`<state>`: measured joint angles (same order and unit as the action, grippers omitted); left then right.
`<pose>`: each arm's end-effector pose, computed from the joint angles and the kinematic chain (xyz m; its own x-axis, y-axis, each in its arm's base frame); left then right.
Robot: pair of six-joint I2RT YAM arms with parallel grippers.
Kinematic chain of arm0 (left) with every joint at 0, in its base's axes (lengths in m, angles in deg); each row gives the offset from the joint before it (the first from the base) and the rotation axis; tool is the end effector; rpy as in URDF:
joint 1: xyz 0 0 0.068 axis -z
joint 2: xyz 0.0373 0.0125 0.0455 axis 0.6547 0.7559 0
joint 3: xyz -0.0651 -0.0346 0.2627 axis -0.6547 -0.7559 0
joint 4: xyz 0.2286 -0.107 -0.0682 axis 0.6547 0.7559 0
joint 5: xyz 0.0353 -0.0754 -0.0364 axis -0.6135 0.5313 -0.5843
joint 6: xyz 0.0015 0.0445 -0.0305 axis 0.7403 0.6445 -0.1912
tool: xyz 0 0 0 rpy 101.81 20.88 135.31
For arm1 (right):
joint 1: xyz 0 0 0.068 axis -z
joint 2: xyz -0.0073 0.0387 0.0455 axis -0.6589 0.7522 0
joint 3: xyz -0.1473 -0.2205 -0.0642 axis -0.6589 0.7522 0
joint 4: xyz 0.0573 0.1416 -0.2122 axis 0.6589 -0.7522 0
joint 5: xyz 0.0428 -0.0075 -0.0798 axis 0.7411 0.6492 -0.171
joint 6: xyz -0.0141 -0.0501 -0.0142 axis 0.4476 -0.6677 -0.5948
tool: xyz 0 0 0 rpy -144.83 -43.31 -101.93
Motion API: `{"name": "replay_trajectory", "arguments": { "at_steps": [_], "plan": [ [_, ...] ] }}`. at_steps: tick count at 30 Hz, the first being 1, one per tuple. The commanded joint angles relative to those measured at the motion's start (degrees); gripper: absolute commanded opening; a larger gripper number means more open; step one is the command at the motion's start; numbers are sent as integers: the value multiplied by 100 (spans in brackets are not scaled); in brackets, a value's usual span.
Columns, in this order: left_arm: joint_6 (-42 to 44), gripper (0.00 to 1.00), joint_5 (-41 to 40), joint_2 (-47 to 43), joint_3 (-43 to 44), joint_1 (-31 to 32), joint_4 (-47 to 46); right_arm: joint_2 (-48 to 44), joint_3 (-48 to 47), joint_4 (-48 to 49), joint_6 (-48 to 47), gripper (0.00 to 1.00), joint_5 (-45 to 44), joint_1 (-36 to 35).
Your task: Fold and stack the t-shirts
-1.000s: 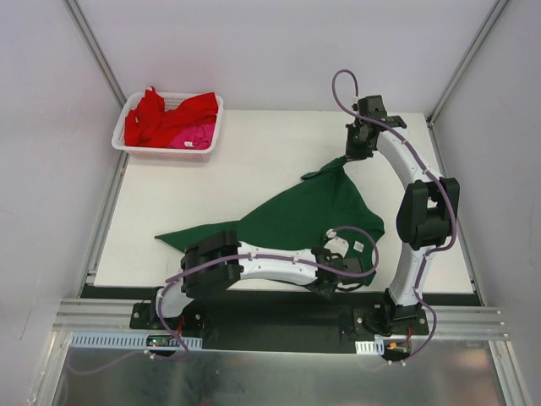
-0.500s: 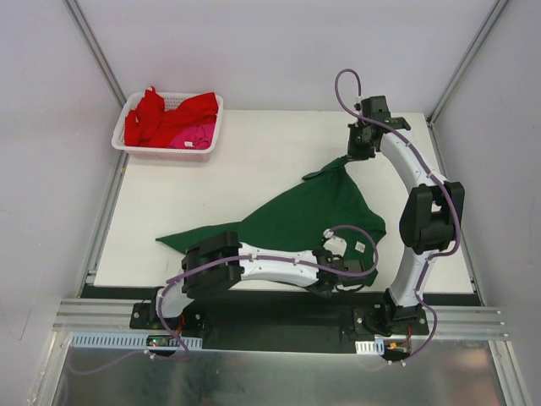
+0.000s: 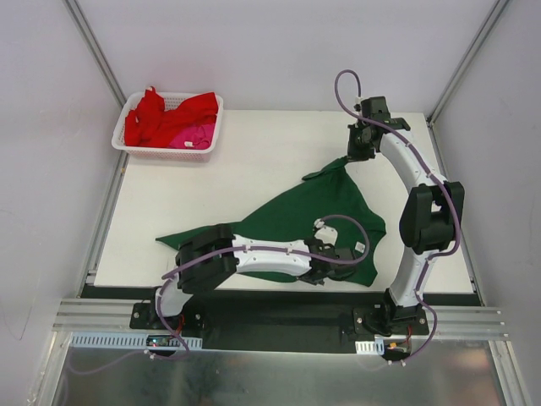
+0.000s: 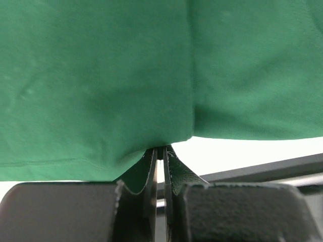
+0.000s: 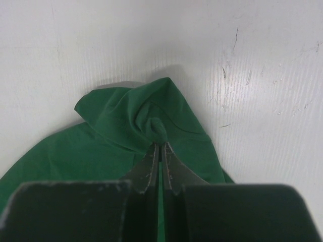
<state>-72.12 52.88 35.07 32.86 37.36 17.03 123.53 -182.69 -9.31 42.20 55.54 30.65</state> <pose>0.0993 -0.4078 0.1640 -0.8394 0.2636 -0.4753 0.3145 0.9488 -0.0292 0.4228 0.0806 0.2869 -0.7359 -0.2098 -0.6437 -0.2659 0.9640 -0.0102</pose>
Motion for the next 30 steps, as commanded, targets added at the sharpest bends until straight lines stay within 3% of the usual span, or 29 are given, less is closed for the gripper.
{"name": "replay_trajectory", "arguments": {
  "at_steps": [1,4,9,11,15,18,23,26,30],
  "plan": [
    [546,0,-166,-828,-352,-363,134,-178,-68,-1,-3,1,66,28],
    [1117,0,-16,-1698,-554,-627,-112,-231,-68,-36,32,1,127,28],
    [2143,0,1011,-3260,-1071,-1356,-569,-512,-95,-63,93,1,154,28],
    [2409,0,1746,-3693,-1257,-1953,-868,-591,-208,-168,102,1,93,28],
    [3067,0,2058,-4633,-1477,-2981,-913,-880,-410,-239,172,1,75,28],
    [3454,0,2050,-4925,-1635,-3921,-957,-1057,-481,-221,287,1,189,20],
    [3754,0,2717,-5110,-2074,-5922,-1675,-1452,-446,-204,348,1,207,2],
    [3930,0,3094,-4970,-1918,-6846,-1835,-1698,-393,-169,383,1,93,2],
    [4150,0,3420,-4628,-1496,-7455,-1923,-1778,-568,-133,392,1,92,-7]
  ]
}}
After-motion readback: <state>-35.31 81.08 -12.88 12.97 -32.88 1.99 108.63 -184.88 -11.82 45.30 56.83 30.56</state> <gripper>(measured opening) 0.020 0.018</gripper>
